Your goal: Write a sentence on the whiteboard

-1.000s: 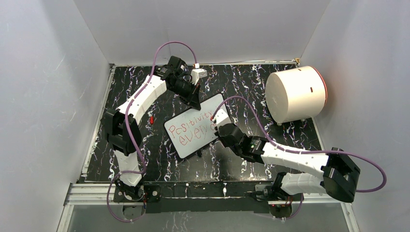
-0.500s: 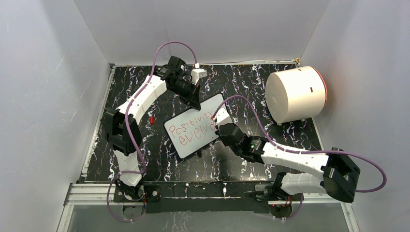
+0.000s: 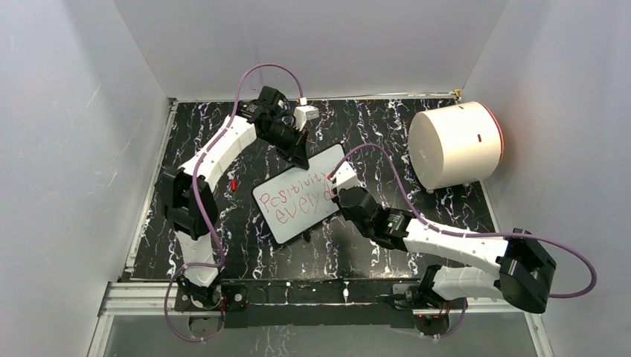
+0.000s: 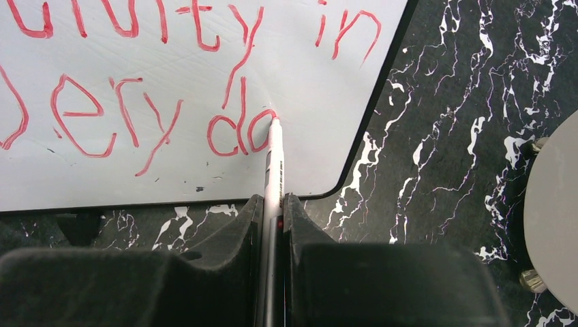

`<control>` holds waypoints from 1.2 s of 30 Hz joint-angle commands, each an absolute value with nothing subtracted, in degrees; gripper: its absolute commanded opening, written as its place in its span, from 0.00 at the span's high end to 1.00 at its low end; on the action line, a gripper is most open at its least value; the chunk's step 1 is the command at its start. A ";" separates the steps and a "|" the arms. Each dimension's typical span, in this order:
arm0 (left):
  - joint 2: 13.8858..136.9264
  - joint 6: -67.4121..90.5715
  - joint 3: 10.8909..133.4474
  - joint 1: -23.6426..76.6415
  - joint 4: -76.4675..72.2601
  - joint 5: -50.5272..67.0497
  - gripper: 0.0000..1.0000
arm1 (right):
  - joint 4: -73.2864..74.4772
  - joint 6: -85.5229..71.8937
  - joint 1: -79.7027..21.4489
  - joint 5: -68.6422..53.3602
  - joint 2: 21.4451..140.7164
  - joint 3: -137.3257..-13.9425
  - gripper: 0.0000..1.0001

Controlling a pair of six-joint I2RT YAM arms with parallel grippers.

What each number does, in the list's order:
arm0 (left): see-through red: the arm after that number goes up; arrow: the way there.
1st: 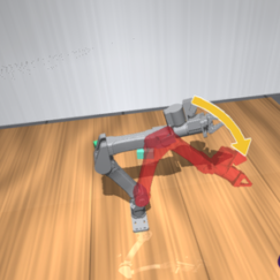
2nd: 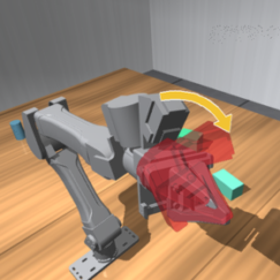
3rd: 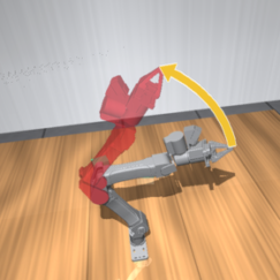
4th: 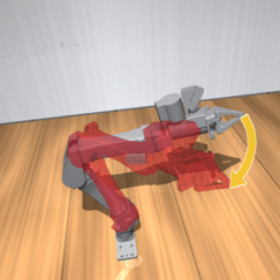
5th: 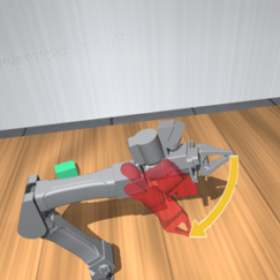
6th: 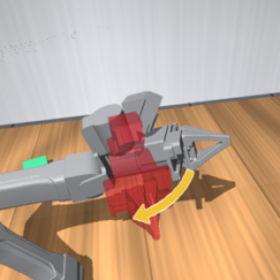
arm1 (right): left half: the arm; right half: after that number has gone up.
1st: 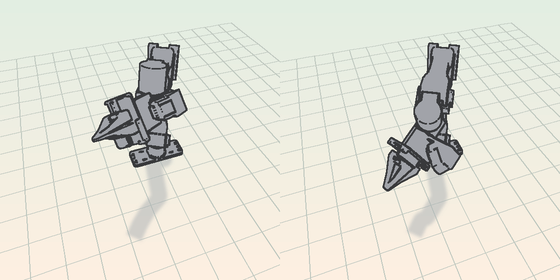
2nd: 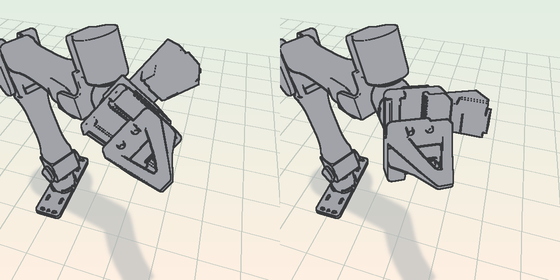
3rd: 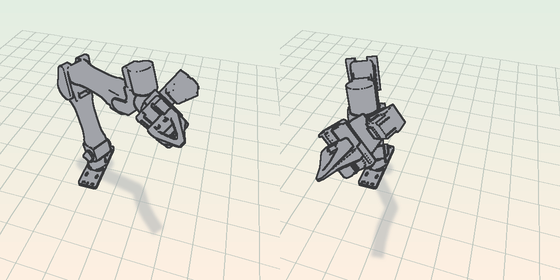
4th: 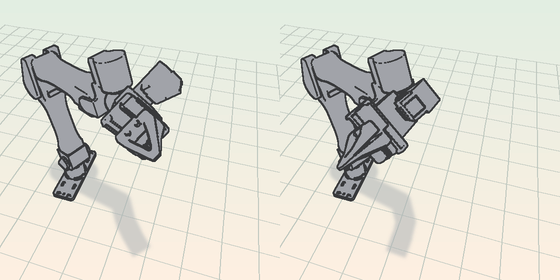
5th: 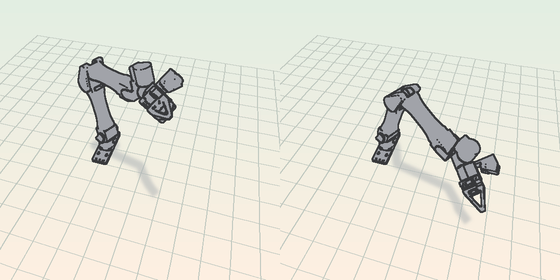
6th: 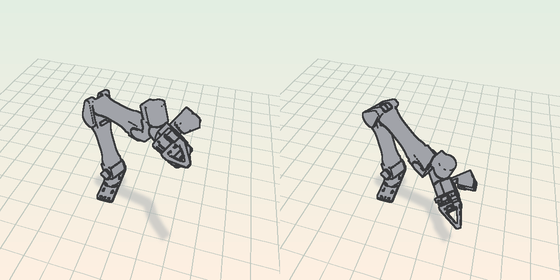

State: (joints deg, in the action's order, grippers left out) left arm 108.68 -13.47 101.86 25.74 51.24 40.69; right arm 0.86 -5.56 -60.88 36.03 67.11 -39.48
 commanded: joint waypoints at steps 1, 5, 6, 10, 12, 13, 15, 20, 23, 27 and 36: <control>111.04 -16.06 101.14 27.42 55.37 37.01 1.00 | -3.20 -4.67 -60.47 36.55 66.56 -40.47 1.00; 111.02 -16.08 101.10 27.42 55.37 37.07 1.00 | -1.90 -5.53 -60.35 35.22 67.15 -40.14 1.00; 111.03 -16.02 101.10 27.42 55.37 37.02 1.00 | -1.26 -5.87 -60.34 34.82 67.30 -40.13 1.00; 111.10 -16.08 101.16 27.42 55.37 37.00 1.00 | 0.66 -6.90 -60.37 33.01 67.31 -39.81 1.00; 111.17 -16.08 101.19 27.42 55.37 37.00 1.00 | 2.03 -7.11 -60.37 32.54 67.29 -39.51 1.00; 111.18 -16.08 101.17 27.42 55.37 37.00 1.00 | 2.51 -7.24 -60.31 32.27 67.32 -39.51 1.00; 111.24 -16.03 101.10 27.42 55.31 37.05 1.00 | 3.52 -7.65 -60.35 32.13 67.30 -39.59 1.00; 111.96 -16.17 102.99 27.50 56.38 39.32 1.00 | 4.32 -7.22 -60.33 33.97 66.88 -39.01 1.00; 110.55 -15.65 100.84 27.51 54.87 37.39 1.00 | 4.49 -6.69 -60.06 36.28 65.79 -38.24 1.00; 110.89 -15.56 100.24 27.64 54.67 37.35 1.00 | 4.38 -7.85 -59.93 35.89 63.87 -36.97 1.00; 111.56 -15.90 101.45 27.69 55.30 36.09 1.00 | 3.15 -7.57 -59.89 33.56 58.25 -36.46 1.00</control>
